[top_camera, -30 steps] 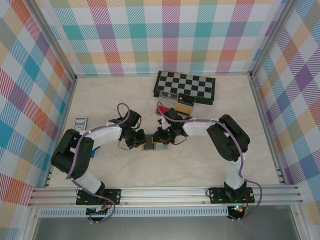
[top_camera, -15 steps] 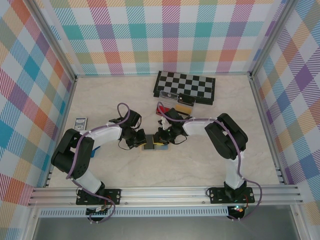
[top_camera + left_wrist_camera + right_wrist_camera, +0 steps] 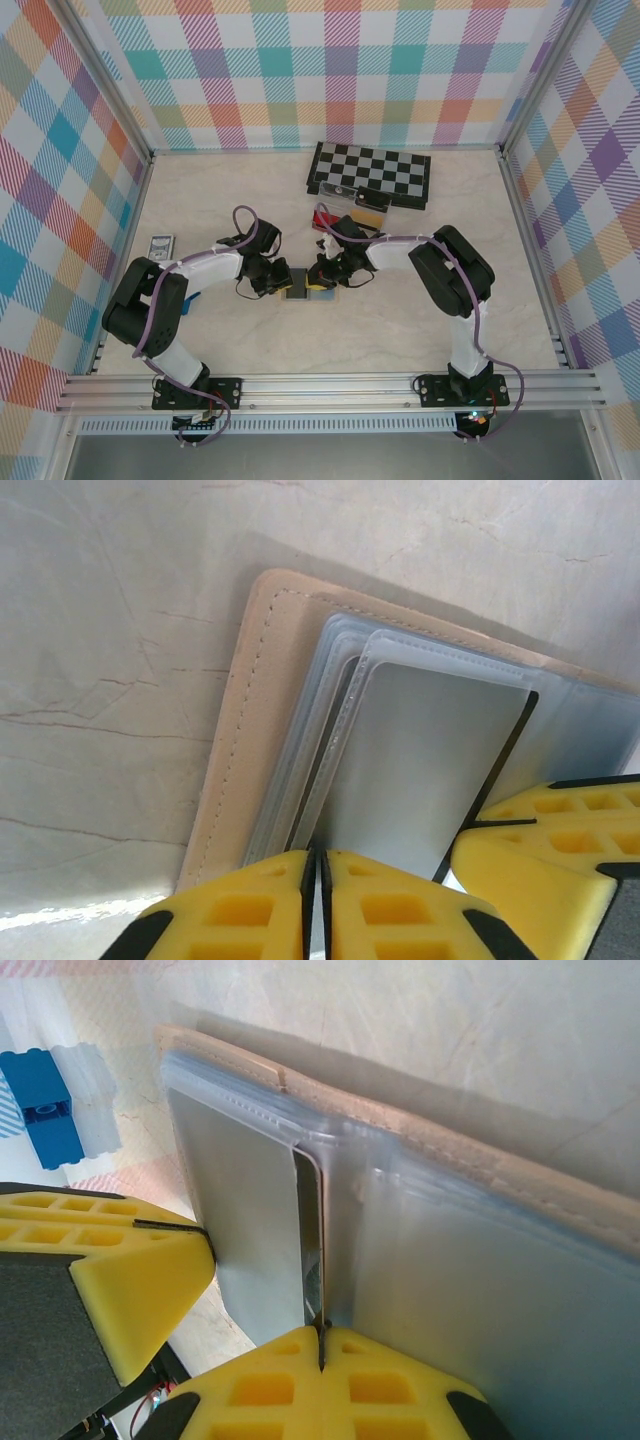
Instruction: Take the credit cards out of the card holder
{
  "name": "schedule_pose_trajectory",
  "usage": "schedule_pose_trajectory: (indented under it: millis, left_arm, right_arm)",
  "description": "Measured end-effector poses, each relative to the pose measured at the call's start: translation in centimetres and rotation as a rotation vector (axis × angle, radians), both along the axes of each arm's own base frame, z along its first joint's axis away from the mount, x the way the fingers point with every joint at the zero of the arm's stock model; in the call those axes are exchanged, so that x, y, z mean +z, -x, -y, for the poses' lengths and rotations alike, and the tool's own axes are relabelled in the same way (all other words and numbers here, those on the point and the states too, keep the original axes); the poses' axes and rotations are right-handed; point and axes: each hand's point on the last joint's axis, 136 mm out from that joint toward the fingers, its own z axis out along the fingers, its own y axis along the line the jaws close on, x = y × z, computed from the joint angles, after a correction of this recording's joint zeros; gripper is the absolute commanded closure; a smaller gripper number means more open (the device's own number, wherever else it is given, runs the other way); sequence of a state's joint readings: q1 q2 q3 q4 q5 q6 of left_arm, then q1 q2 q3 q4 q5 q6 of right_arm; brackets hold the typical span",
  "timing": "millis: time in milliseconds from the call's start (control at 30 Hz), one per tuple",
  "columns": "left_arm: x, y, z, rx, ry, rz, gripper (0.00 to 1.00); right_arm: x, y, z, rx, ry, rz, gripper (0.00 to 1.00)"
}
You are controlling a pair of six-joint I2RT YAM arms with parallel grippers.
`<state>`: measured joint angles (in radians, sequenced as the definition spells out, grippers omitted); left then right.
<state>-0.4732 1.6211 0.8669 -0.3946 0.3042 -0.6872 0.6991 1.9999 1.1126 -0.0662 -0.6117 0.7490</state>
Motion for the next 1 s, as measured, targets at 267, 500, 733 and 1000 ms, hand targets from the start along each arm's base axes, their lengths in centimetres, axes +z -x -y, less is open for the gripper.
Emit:
schedule_pose_trajectory:
  millis: [267,500,733,1000]
  left_arm:
    - [0.7,-0.2,0.1,-0.016,0.015,0.024,0.75]
    - [1.5,-0.4,0.2,-0.026,0.025,0.052,0.81]
    - [1.9,-0.4,1.0,-0.042,0.074,0.052,0.86]
    - [0.9,-0.3,1.8,-0.060,0.110,0.019,0.90]
  right_arm:
    - [0.1,0.0,0.7,-0.010,0.002,-0.005,1.00]
    - [0.4,0.2,1.6,-0.015,0.054,0.015,1.00]
    - [-0.2,0.5,2.6,-0.012,0.111,0.018,1.00]
    - [-0.1,0.5,2.7,0.005,0.120,0.026,1.00]
